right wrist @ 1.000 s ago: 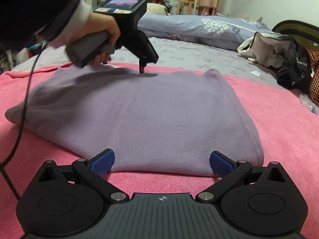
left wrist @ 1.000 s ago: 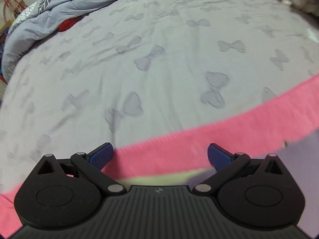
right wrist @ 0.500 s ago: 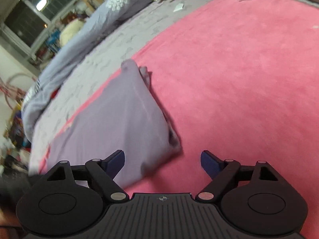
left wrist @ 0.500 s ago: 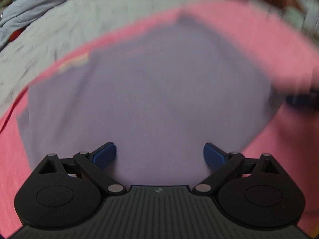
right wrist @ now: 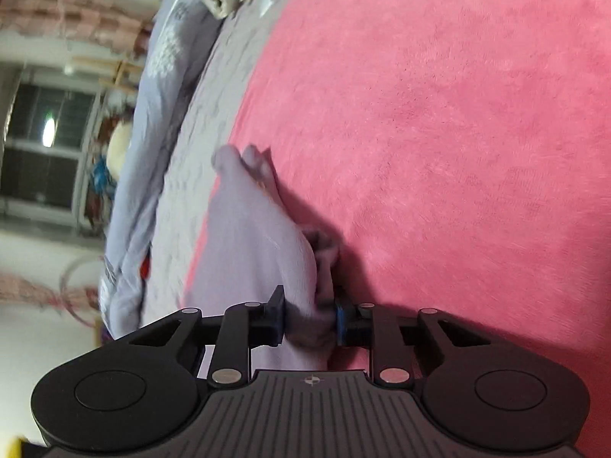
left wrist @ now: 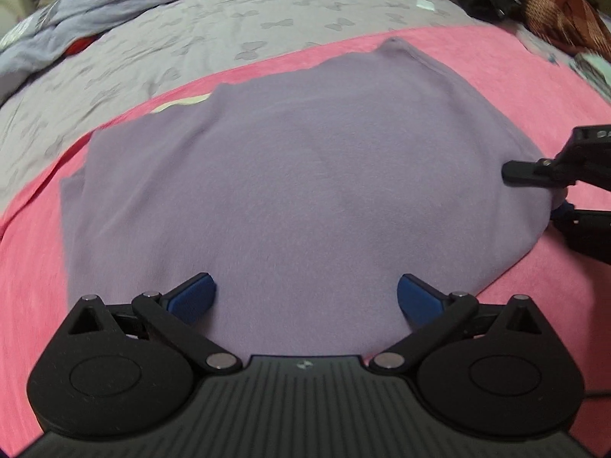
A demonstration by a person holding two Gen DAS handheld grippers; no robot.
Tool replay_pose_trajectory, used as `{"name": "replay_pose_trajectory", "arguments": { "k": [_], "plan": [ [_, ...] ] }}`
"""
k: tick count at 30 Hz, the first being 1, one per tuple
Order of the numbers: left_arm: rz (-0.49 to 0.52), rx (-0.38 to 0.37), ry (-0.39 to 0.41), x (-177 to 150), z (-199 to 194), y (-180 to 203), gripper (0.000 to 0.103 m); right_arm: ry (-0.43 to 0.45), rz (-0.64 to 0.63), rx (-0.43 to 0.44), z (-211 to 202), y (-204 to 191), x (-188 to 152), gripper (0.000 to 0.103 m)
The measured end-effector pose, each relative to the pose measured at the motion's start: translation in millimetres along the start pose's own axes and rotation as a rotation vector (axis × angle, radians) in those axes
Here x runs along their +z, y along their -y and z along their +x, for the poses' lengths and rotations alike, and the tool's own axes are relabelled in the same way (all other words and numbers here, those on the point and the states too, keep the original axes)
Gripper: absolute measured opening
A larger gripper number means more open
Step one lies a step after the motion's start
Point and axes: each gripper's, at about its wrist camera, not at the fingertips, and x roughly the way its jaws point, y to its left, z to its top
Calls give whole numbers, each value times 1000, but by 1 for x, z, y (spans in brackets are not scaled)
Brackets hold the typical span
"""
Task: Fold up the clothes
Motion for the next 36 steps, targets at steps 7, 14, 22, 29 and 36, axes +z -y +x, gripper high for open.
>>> {"name": "replay_pose_trajectory", "arguments": {
  "k": [7,14,22,29,36],
  "plan": [
    [-393,127,45,-46,-64,-94,99,38,-458,-59,-28,-103,-18,13],
    [-777,299,20,-124,-124,-181,99,-211,-1126,127,31,-228,-177,13],
    [-839,326,-4,-175,-142,-184,99,-389,-1572,78,66,-189,-294,61],
    [-662,211,127,-129,-139,-155,99,-257,-1437,-7,2,-177,-241,71],
    [-310,256,94,-40,-60,-92,102,-9,-1512,-292,12,-153,-188,85]
  ]
}}
